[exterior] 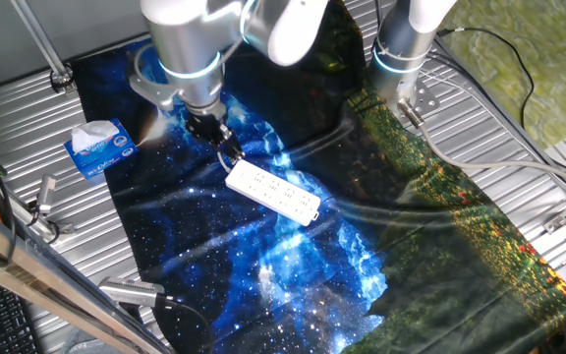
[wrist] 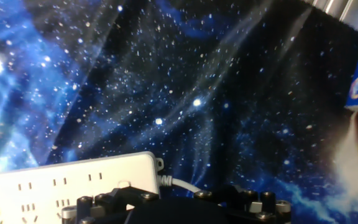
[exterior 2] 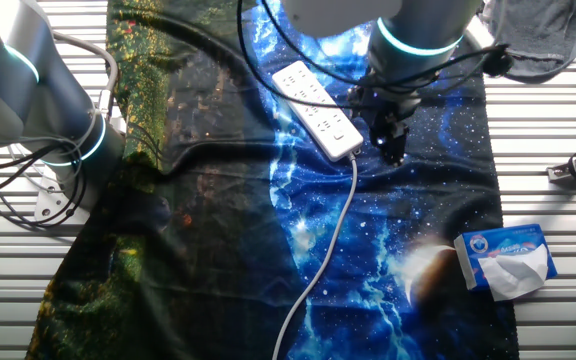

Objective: Turn on the power strip by pressing the button

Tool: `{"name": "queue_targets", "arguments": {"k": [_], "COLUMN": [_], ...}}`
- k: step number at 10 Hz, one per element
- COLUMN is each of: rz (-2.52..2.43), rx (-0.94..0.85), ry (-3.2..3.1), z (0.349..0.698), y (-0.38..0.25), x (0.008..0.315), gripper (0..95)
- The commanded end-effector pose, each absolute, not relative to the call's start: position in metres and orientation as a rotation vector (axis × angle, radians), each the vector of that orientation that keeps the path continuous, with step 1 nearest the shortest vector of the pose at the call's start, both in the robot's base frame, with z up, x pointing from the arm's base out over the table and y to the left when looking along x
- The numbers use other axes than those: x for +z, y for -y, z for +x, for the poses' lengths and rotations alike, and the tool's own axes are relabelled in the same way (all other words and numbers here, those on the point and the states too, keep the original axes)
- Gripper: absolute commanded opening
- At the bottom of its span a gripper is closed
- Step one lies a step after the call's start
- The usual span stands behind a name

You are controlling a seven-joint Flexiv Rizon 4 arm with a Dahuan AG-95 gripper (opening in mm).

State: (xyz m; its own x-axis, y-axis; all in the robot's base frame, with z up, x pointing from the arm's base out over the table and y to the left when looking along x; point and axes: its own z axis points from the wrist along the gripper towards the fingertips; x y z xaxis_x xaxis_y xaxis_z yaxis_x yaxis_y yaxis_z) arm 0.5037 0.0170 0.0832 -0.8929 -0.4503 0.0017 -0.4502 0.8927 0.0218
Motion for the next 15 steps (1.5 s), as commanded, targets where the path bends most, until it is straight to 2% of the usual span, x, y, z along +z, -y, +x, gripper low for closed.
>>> {"name": "queue_targets", "arguments": {"k": [1,8,13,14,15], "rz": [0.768,0.794,0.797,0.799,0.802], "rx": [-0.042,-0.041,-0.035,-0.032,-0.029], "ry": [3.029,3.023,3.020,3.018,3.017], "z": [0.501,0.492,0.489,0.489,0.489], "y": [-0.018,-0.019,-0.022,-0.022,-0.022], "x": [0.079,0.049,0.038,0.038,0.038], "gripper": [95.0,95.0,95.0,76.0,76.0]}}
